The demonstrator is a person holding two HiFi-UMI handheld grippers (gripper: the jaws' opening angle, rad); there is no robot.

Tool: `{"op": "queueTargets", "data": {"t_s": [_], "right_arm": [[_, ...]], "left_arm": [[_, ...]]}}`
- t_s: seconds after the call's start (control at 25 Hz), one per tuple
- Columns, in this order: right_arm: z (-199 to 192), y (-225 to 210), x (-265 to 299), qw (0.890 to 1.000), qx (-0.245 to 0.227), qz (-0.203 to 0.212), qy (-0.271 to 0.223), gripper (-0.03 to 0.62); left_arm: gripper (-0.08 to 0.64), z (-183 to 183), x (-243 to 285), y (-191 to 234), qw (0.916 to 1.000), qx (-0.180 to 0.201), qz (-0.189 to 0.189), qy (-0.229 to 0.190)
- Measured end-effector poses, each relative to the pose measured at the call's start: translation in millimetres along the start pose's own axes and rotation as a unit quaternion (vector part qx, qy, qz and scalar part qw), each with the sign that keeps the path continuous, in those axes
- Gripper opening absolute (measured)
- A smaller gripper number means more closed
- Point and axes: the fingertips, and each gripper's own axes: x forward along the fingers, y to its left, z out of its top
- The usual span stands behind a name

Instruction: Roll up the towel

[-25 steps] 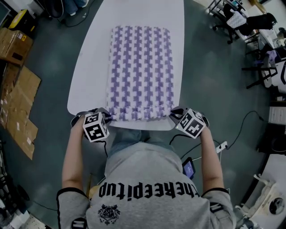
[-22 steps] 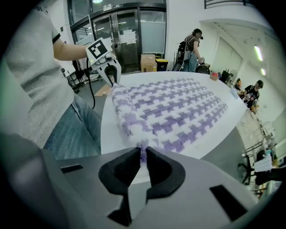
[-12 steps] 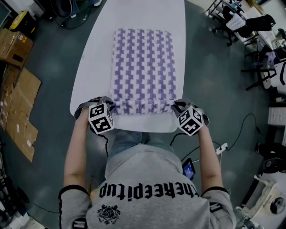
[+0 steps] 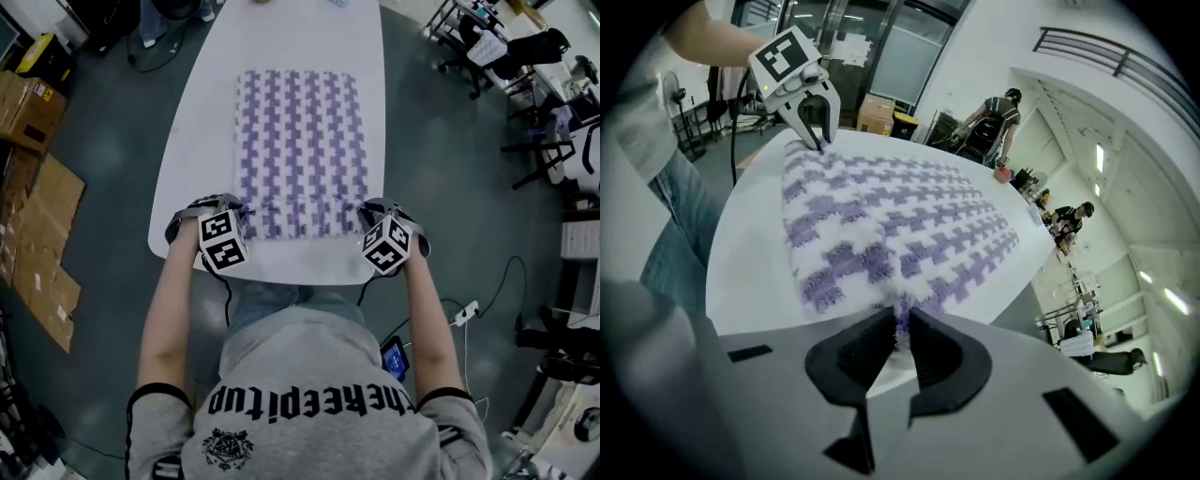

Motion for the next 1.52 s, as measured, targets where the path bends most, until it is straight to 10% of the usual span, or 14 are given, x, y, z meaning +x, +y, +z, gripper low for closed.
{"op": "queueTargets", "data": {"t_s": [0.64,1.08,1.52], "right_arm": [[14.2,-34.3,-25.9,0.994,0.066,0.007,-0.082,0.089],[-10.5,25.1,-41.8,0.992,-0.013,0.078,-0.094,0.137],[-32.4,28.2,-12.0,0.992,-0.107,0.056,-0.032,0.16]], "left_arm": [[0.149,3.0,-18.0,33.5,0.9963,-0.046,0.052,-0.049],[0.186,38.0,-42.7,-30.5,0.9958,-0.04,0.036,-0.075],[0.209,33.7,-2.2,-51.1,0.9976,-0.056,0.036,-0.019]]}}
